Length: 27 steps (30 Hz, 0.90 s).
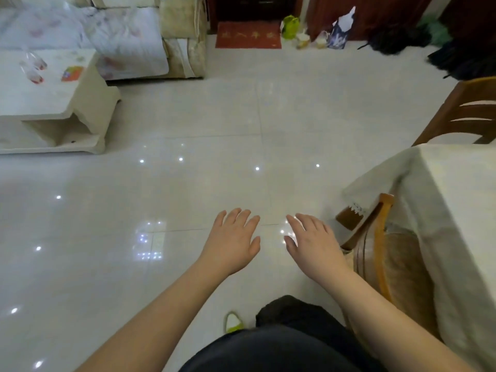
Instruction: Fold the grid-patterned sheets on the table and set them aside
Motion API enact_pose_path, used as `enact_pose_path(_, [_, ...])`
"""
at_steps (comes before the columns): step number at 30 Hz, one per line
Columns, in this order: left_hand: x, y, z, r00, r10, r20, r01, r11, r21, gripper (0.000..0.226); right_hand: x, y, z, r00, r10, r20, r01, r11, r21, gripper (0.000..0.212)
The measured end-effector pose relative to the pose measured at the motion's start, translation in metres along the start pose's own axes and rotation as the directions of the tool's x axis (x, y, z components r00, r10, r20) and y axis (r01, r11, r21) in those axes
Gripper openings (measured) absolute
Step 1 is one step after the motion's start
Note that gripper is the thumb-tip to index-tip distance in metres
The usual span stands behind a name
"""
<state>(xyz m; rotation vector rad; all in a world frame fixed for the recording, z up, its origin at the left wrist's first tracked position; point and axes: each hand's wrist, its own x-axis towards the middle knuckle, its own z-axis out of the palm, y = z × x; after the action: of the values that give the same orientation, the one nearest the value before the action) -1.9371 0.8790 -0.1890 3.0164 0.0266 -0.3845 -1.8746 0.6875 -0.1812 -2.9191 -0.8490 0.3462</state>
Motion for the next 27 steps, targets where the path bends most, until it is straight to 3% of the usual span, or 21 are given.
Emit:
enact_pose_path(6, [0.076, -0.008, -0.016, 0.999, 0.047, 0.001, -0.047, 0.999, -0.013, 0.08, 0.057, 0.023, -0.008, 0.996, 0.087, -0.01, -0.087, 0.996, 0.02, 0.067])
enact_pose_path(11, [0.154, -0.016, -0.036, 0.999, 0.046, 0.012, -0.046, 0.999, 0.024, 0.079, 0.12, 0.061, -0.016, 0.988, 0.152, -0.039, -0.15, 0.988, 0.033, 0.054])
enact_pose_path(19, [0.272, -0.008, -0.074, 0.998, 0.054, 0.027, -0.054, 0.999, 0.005, 0.082, 0.214, 0.122, -0.054, 0.969, 0.247, 0.001, -0.246, 0.968, 0.047, 0.06])
enact_pose_path(24, [0.334, -0.005, -0.088, 0.986, 0.157, 0.061, -0.159, 0.987, 0.03, 0.082, 0.26, 0.149, -0.065, 0.967, 0.252, 0.033, -0.254, 0.962, 0.105, 0.082])
enact_pose_path(27, [0.379, -0.013, -0.093, 0.98, 0.184, 0.074, -0.185, 0.983, 0.004, 0.082, 0.292, 0.161, -0.066, 0.955, 0.294, 0.035, -0.296, 0.949, 0.106, 0.085])
